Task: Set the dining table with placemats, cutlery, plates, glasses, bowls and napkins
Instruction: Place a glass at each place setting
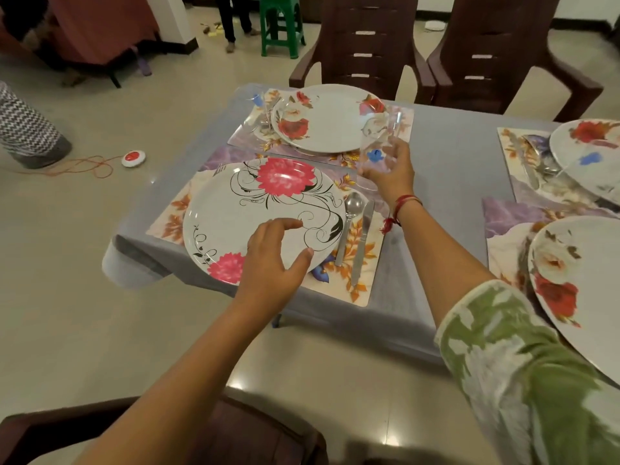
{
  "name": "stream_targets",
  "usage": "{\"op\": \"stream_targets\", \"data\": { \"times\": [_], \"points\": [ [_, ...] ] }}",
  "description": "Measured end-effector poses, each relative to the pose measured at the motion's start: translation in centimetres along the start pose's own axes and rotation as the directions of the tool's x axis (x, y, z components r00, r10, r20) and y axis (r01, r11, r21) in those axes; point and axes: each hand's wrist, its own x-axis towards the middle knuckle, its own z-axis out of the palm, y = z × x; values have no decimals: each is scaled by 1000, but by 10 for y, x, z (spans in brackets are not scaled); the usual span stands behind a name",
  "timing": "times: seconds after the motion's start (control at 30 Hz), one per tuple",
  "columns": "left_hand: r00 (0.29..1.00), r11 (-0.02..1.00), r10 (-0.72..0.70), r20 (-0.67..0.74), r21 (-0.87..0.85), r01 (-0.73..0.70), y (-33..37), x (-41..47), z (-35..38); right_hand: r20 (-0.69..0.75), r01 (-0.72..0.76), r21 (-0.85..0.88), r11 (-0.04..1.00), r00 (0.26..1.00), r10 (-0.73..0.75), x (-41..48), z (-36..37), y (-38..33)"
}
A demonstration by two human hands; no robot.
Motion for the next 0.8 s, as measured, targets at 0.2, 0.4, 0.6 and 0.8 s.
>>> {"op": "stream_targets", "data": {
  "times": [0.2,0.4,0.6,0.8],
  "points": [
    [1000,1000,-21,-8,-12,21,-1,0,3,45,-65,14,998,997,65,2,0,15],
    [999,998,-41,-12,-49,40,-1,-7,9,54,-88,0,996,995,88,3,3,17],
    [999,999,-36,-27,-41,35,-1,-14,4,-4,-107,-8,994,994,107,-11,1,12],
    [1000,1000,-25,-11,-7,25,5,-38,-14,-281,-8,82,997,959,31,-112,6,-14]
  ]
}}
